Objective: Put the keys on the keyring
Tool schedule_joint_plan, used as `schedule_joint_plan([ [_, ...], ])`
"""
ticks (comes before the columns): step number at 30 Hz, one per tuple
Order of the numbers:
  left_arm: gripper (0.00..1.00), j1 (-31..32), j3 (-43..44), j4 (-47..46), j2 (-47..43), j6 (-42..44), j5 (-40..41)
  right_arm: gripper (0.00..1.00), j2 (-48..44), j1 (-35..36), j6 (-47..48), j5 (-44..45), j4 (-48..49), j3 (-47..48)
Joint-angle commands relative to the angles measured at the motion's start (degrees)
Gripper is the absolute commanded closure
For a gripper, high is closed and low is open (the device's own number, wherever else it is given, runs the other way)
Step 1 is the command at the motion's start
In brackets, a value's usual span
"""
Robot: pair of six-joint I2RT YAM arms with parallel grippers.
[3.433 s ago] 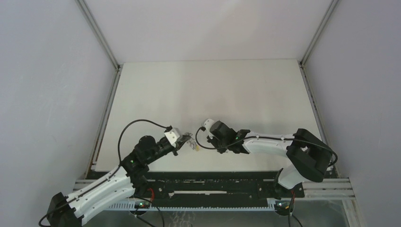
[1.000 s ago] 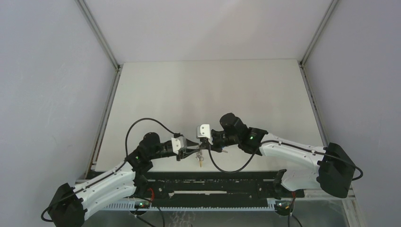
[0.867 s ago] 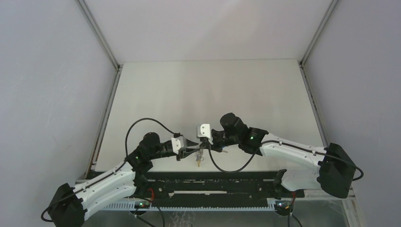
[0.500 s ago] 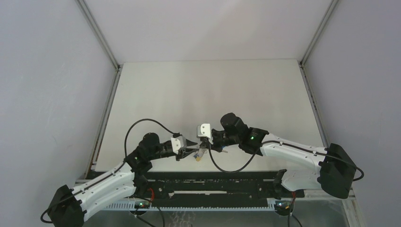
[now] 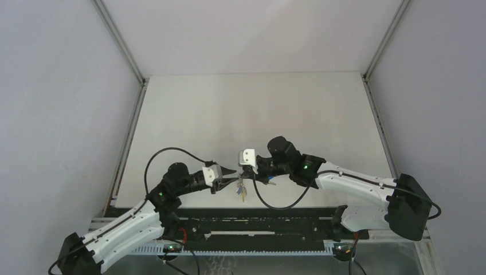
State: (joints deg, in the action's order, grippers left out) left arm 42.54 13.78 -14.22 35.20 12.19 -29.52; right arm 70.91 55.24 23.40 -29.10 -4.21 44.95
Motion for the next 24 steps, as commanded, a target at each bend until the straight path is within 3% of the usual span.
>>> schedule_joint_plan([
  [1,0.66,-0.7,0.1,-0.8,-1.3,0.2,0.8,1.0,-1.7,0.2,-0.3,-0.8,3.6,0.5],
  [7,0.67,-0.7,0.7,-1.1,1.4,0.6,-1.4,1.0,-1.9,0.2,-0.5,-0.6,3.9,0.5],
  [15,0.76,-0.7,1.9,-2.3,5.1,0.5,-3.8,1.0,-2.1,0.3,-0.7,-0.9,4.2,0.5],
  [24,0.75,-0.7,1.9,-4.3,5.1,-0.3,-3.7,1.0,-1.5,0.4,-0.7,-1.7,4.0,0.5],
])
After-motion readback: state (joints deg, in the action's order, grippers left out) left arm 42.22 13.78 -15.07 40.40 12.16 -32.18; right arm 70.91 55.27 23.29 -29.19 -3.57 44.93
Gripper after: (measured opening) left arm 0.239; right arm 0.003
